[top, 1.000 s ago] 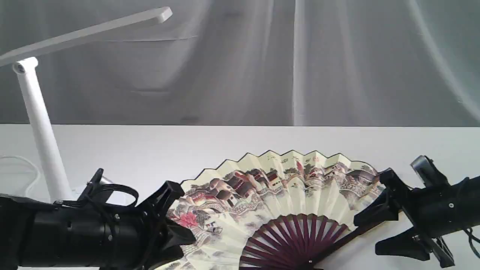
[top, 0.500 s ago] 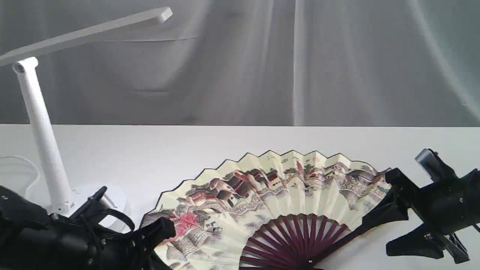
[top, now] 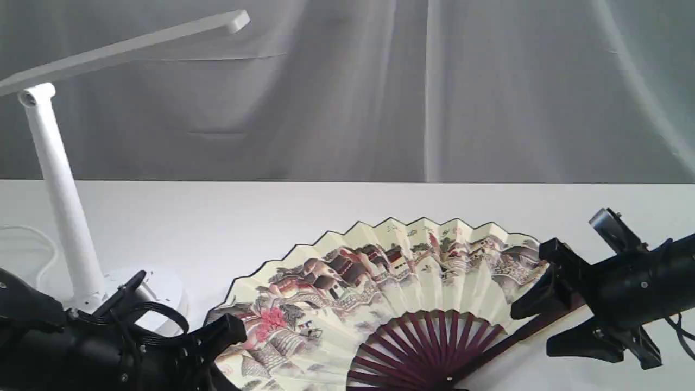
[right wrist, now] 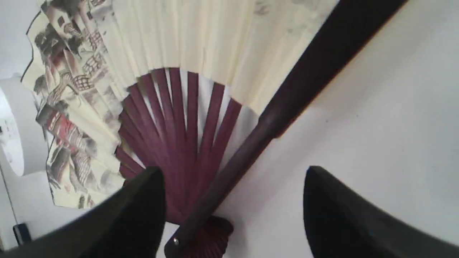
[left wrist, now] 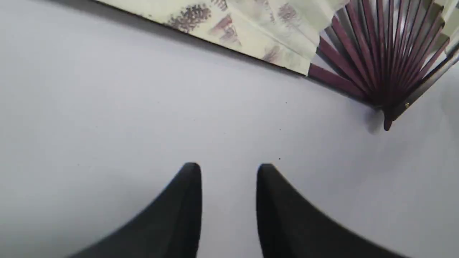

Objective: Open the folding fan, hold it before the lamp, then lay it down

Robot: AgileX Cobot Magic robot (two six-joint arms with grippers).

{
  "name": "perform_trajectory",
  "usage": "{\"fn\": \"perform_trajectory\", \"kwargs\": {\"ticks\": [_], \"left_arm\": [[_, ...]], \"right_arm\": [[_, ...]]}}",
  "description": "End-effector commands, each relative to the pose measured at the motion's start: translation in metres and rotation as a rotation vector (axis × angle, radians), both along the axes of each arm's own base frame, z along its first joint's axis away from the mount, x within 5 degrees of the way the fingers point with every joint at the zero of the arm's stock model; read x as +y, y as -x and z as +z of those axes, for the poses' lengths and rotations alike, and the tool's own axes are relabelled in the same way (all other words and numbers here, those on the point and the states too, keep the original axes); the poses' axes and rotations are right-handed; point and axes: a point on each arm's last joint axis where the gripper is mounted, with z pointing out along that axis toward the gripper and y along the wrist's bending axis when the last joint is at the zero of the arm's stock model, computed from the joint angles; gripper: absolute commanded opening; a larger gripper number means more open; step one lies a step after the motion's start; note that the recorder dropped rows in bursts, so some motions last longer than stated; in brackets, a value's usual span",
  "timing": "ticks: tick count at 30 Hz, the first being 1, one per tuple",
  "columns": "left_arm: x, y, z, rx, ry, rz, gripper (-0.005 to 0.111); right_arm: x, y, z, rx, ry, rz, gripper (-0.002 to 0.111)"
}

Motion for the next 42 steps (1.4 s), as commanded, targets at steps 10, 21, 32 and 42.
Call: {"fn": "perform_trajectory", "kwargs": {"ticks": [10,21,32,42], "left_arm": [[0.000,0.000,0.003,-0.007,0.003,0.002,0.028],[-0.001,0.010,0.001,0.036,-0.017,-0.129,0.028],[0.007,0.016,0.021,-0.069,-0.105,-0.218,0.027],[0.030,0.036,0.060,-0.165,-0.295,-0.240,0.025]], "right_arm": [[0.042,-0.007,0.002,-0.003,0.009,-0.049,0.054],[0.056,0.005,-0.017,0.103,-0.034,0.087,0.053],[0.052,0.010,0.013,-0.001,0.025,0.179,0.051],[0.016,0.017,0.049,-0.063,0.043,0.156,0.050]]}}
